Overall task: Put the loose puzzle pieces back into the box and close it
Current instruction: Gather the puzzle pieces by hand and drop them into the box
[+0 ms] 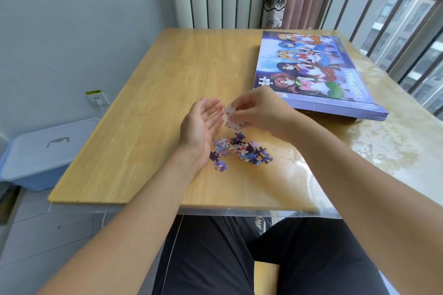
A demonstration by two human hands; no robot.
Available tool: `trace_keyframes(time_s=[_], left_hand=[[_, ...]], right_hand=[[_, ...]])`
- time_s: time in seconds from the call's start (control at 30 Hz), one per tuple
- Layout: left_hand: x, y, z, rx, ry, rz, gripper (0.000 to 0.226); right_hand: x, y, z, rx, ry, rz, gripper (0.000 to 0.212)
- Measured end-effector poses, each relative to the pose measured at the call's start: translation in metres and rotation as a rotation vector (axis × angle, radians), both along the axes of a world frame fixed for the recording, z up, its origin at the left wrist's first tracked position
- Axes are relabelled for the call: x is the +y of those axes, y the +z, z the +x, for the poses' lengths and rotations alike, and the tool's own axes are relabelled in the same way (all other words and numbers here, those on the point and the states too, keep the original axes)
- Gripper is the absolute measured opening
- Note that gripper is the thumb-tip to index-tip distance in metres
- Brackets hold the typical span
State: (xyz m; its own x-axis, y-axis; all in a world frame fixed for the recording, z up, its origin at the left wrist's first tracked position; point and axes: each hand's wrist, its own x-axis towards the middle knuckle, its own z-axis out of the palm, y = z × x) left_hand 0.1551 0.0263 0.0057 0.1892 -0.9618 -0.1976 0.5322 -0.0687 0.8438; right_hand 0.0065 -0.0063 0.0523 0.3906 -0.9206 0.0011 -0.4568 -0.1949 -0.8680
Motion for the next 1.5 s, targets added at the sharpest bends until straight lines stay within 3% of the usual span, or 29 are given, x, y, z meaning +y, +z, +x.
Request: trace_keyframes(time_s=[0.07,0.1,0.2,0.27,0.4,0.47,0.77,0.9,1.03,1.2,1.37,1.43,1.5], left_hand=[[-0.002,0.001,0.005,0.201,-0.074,0.052,0.044],[-0.002,0.002,0.007,0.306,-0.099,0.07,0.046],[-0.003,0.001,0.016,0.49,-0.06,0.079,0.044],[-0.002,0.0,0.023,0.559,-0.028,0.057,0.041],[0.001,-0.002,0.025,0.604,-0.029,0.043,0.042],[0.003,-0.002,0.024,0.615,-0.042,0.053,0.042],[0.005,-0.004,0.024,0.589,-0.074,0.082,0.039],[0.004,-0.006,0.024,0.552,-0.098,0.079,0.038],[0.004,-0.007,0.024,0.563,-0.102,0.081,0.037],[0.003,-0.006,0.024,0.547,-0.108,0.081,0.036],[0.004,-0.004,0.022,0.509,-0.121,0.084,0.037],[0.005,-0.004,0.022,0.472,-0.127,0.1,0.043],[0.005,-0.006,0.023,0.478,-0.127,0.115,0.05]], right_hand=[[-0.002,0.006,0.014,-0.174,0.001,0.111,0.02],[-0.002,0.007,0.022,-0.124,0.013,0.079,0.027],[0.001,0.014,0.033,0.279,0.041,-0.346,0.036],[0.004,0.02,0.022,0.402,0.092,-0.519,0.034],[0.013,0.014,-0.008,0.695,0.356,-0.172,0.072],[0.013,0.003,-0.013,0.751,0.417,-0.175,0.074],[0.014,-0.006,-0.019,0.618,0.379,-0.323,0.021],[0.013,-0.009,-0.015,0.569,0.322,-0.363,0.018],[0.013,-0.013,-0.017,0.387,0.193,-0.239,0.015],[0.011,-0.017,-0.02,0.006,0.042,0.162,0.015],[0.006,-0.008,-0.005,-0.392,-0.053,0.232,0.016],[0.005,-0.002,0.011,-0.406,-0.014,0.187,0.014],[0.006,-0.001,0.026,-0.233,0.045,0.088,0.019]])
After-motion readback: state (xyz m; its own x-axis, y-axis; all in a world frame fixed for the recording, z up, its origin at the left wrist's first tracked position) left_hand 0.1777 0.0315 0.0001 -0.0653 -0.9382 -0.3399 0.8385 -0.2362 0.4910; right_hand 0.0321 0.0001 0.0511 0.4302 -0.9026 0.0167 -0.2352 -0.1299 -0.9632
